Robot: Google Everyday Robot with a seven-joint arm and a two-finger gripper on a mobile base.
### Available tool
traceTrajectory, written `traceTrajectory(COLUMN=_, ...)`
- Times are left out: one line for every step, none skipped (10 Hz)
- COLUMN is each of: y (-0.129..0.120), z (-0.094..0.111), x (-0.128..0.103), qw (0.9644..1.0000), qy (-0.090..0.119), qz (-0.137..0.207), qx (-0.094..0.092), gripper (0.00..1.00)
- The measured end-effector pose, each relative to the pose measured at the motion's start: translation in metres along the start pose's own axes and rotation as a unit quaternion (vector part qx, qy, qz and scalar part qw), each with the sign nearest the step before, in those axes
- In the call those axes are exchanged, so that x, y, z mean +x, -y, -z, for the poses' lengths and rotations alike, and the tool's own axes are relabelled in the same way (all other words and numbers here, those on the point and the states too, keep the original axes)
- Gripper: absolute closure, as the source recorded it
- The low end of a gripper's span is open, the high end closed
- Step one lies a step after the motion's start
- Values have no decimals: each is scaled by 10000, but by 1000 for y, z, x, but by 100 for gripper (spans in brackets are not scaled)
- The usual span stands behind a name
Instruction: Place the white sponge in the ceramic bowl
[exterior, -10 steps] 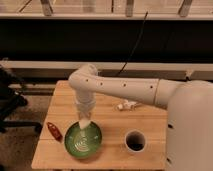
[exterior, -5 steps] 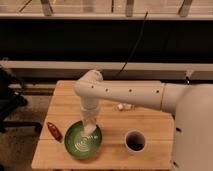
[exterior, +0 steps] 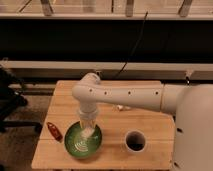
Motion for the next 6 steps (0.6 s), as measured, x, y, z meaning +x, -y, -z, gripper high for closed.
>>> traceTrajectory(y=1, z=-3, x=-2, qw=10000, qy=44, qz=27, qx=4, gripper=100)
traceTrajectory(y=2, z=-6, x=-4, qw=10000, qy=78, qz=45, qx=-1, gripper=100)
traceTrajectory(y=3, z=-9, x=-5, qw=9999, qy=106, qz=65, qx=-12, gripper=98)
traceTrajectory(y=2, z=-10, x=-7, qw=9999, qy=120, qz=48, qx=-21, gripper=90)
traceTrajectory(y=2, z=-10, x=-8, qw=9999, qy=127, qz=39, qx=-18, gripper=81)
traceTrajectory(y=3, z=-11, x=-10, qw=9999, qy=146, qz=57, qx=-13, gripper=70)
